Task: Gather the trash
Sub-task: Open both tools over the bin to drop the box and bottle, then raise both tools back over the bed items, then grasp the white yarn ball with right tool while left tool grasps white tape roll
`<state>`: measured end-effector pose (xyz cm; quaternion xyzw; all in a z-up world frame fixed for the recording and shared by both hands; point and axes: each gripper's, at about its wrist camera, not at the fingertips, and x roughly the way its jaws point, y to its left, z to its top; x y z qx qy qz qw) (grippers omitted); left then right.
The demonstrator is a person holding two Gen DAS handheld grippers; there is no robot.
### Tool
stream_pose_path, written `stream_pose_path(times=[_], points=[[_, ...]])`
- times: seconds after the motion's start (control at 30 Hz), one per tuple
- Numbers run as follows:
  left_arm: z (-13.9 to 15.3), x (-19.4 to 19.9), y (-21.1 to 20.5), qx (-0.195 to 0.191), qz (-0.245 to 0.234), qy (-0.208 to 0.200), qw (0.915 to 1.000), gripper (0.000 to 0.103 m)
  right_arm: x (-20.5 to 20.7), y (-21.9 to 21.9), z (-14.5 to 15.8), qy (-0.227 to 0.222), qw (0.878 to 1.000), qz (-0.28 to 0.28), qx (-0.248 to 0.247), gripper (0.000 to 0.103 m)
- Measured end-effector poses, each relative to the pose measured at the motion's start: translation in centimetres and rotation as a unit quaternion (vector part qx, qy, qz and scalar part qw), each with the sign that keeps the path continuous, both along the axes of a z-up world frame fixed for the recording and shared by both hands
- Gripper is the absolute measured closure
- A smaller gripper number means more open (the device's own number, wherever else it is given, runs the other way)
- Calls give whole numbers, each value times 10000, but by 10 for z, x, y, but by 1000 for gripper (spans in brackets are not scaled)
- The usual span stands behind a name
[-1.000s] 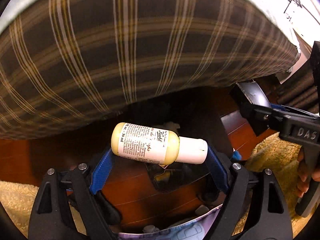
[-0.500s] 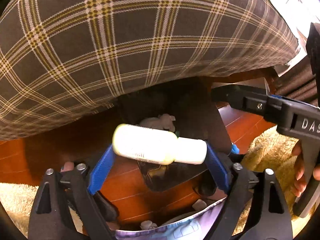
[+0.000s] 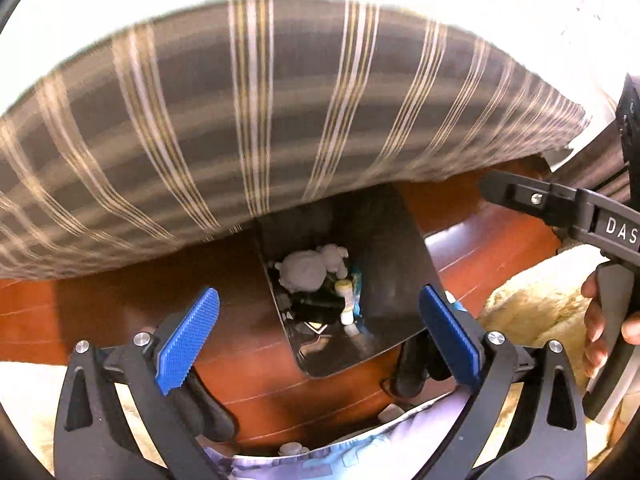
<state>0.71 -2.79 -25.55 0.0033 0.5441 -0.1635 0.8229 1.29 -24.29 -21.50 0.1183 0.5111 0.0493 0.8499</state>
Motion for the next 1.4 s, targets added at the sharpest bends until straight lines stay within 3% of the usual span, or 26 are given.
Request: stream_pose_path(times=[0.33, 0.63, 0.97, 1.13, 1.2, 1.4], points=[[101, 17, 11, -137, -1, -885, 9960, 8, 30, -12, 108, -943, 9952, 135, -220, 8], [165, 76, 28, 91, 320, -1501, 9881, 8, 99, -20, 160, -1238, 9917, 97, -332, 8], [189, 162, 37, 181, 542, -1716, 9835, 8, 190, 7, 157, -1251, 9905, 299, -489, 9], [188, 203, 30, 282, 424, -1724, 9837, 11, 232, 12, 145, -1156, 9922, 309, -358, 24], [184, 219, 29, 281, 390, -1682, 9846, 16, 249, 13, 137, -1083, 9933, 279, -292, 31], [174, 262, 30, 240, 433, -1633, 9853, 24, 281, 17, 121, -980, 9947, 259, -145, 34]])
